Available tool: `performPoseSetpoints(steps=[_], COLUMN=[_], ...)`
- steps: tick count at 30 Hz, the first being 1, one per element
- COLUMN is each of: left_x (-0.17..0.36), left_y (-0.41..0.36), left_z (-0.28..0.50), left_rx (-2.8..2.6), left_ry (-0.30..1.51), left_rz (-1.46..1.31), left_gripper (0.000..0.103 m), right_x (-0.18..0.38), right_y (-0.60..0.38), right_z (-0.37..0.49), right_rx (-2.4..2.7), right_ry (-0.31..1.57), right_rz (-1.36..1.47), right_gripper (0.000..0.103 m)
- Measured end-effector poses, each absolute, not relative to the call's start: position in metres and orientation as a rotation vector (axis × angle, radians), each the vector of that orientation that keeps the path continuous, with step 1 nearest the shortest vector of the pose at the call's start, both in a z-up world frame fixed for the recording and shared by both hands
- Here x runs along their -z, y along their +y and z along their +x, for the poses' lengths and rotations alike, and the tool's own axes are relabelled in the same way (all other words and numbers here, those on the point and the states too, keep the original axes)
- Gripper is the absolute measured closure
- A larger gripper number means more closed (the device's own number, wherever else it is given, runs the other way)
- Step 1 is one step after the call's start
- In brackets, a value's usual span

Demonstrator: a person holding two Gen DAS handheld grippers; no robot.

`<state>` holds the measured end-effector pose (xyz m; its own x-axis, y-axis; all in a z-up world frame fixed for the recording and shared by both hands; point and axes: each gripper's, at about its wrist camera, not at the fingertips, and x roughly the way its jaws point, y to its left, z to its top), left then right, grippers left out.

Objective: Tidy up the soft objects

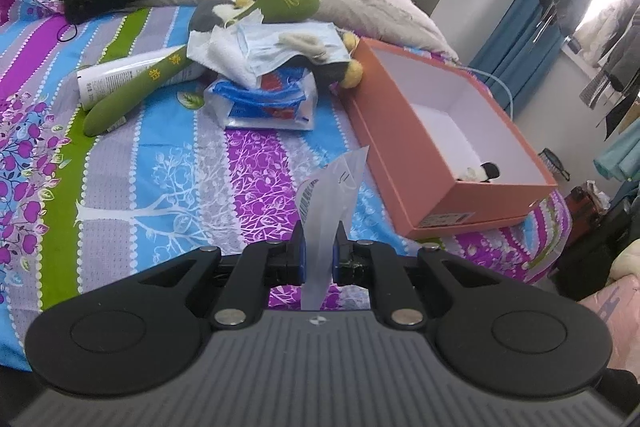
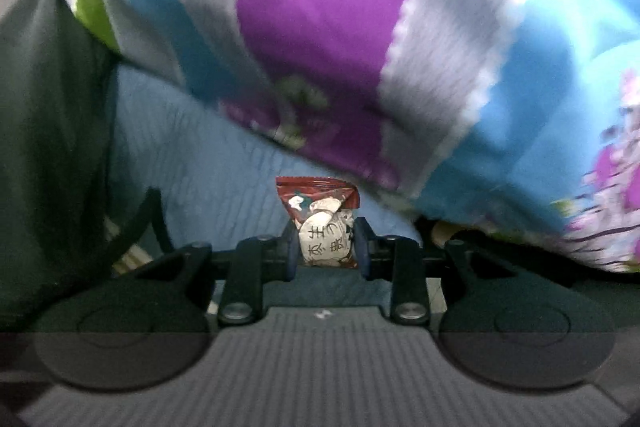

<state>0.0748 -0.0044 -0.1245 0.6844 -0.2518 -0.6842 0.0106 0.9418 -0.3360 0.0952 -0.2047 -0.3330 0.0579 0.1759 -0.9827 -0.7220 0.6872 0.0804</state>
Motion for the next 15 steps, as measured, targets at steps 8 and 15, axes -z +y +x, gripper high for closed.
performPoseSetpoints(steps=[8, 15], left_x=[0.112, 0.103], left_y=[-0.002, -0.007], left_z=[0.064, 0.066], left_rx=[0.142, 0.137], left_ry=[0.779, 0.756], left_rz=[-0.307, -0.295], left_gripper=[0.090, 0.090], right_x=[0.266, 0.219], right_y=[-0.218, -0.239], right_z=[0.096, 0.101], right_rx=[-0.648, -0.588], right_ry=[1.103, 0.976], right_rz=[-0.453, -0.309], right_gripper=[0.071, 0.071])
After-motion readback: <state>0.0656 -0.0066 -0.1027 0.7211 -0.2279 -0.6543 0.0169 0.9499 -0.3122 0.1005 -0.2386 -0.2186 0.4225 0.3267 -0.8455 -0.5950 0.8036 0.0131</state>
